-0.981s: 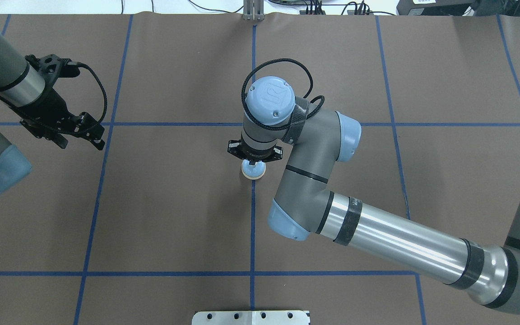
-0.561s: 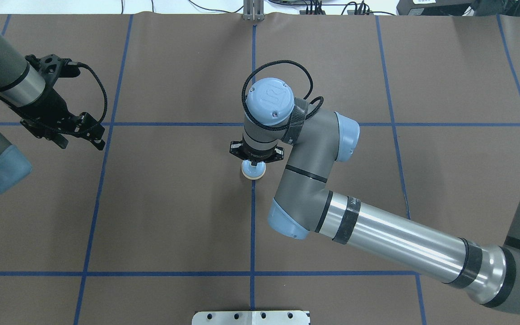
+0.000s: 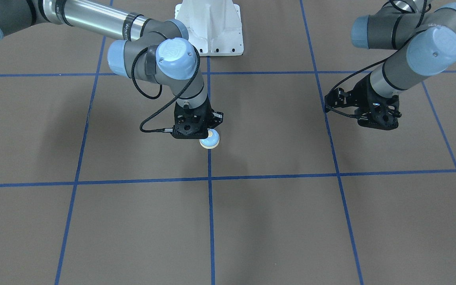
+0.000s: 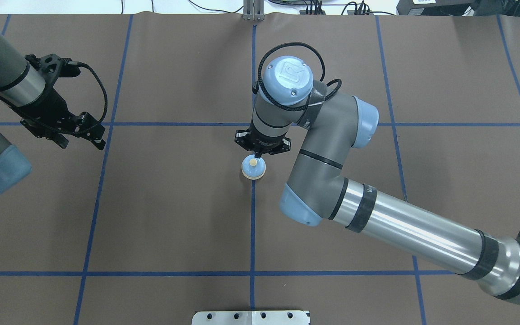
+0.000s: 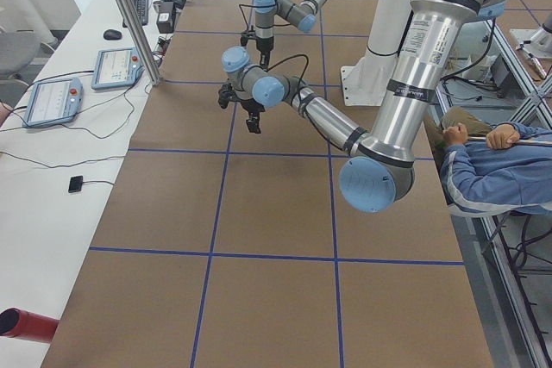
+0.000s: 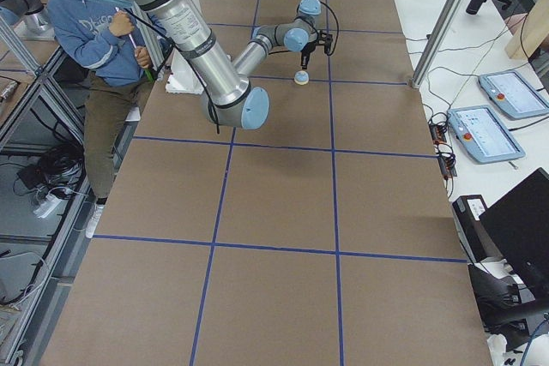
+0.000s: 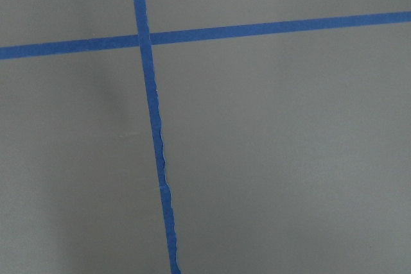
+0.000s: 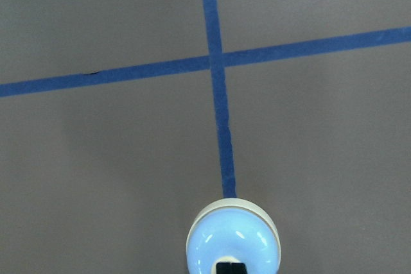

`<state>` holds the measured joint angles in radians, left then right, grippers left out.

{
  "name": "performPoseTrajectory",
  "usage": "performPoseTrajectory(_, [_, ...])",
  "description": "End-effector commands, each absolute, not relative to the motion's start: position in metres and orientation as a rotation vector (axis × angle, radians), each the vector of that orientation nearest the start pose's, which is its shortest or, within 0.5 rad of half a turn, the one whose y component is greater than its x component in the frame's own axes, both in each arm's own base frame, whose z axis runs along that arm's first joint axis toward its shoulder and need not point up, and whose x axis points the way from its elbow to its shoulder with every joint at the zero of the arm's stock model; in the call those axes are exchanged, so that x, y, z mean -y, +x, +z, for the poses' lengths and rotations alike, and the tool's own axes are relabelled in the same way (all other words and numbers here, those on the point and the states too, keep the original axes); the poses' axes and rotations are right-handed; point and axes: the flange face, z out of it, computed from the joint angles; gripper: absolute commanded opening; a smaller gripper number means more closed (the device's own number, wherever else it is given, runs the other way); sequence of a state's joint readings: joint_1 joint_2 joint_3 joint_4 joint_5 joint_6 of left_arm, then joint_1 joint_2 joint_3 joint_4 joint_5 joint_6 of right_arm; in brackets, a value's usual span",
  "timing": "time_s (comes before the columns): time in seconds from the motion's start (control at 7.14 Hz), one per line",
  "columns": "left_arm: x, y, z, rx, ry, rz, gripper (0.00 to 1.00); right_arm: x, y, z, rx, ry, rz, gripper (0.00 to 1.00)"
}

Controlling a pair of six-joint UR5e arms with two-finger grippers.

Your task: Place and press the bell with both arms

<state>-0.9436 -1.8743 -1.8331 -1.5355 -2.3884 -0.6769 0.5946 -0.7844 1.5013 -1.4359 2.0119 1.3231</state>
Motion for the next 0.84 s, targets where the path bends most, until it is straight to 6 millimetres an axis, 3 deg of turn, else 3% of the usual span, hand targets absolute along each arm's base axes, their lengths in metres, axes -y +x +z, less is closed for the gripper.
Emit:
performPoseTrajectory(0.0, [0.503, 0.287, 0.364, -0.941, -0.078, 0.171, 0.98, 0.468, -0.459, 0.235, 0.945, -0.026, 0.173, 0.00])
performPoseTrajectory(0.14, [0.503, 0.283, 0.370, -0.936, -0.077, 0.168, 0.98, 0.466, -0.414, 0.256, 0.946, 0.009, 0.158, 0.00])
performPoseTrajectory(0.28, [0.508, 0.271, 0.372, -0.934, -0.064, 0.156, 0.98, 0.465, -0.362, 0.296, 0.924, 0.021, 0.113, 0.73])
performPoseTrajectory(0.42, [0.507, 0.253, 0.386, -0.926, -0.049, 0.169, 0.98, 0.464, -0.306, 0.339, 0.892, 0.044, 0.083, 1.00])
performPoseTrajectory(0.56, [0.494, 0.225, 0.410, -0.916, -0.024, 0.208, 0.99, 0.468, -0.239, 0.378, 0.875, 0.072, 0.024, 1.00])
performPoseTrajectory(0.7, [0.483, 0.176, 0.437, -0.900, 0.010, 0.215, 0.99, 0.475, -0.174, 0.414, 0.897, 0.071, -0.026, 1.00])
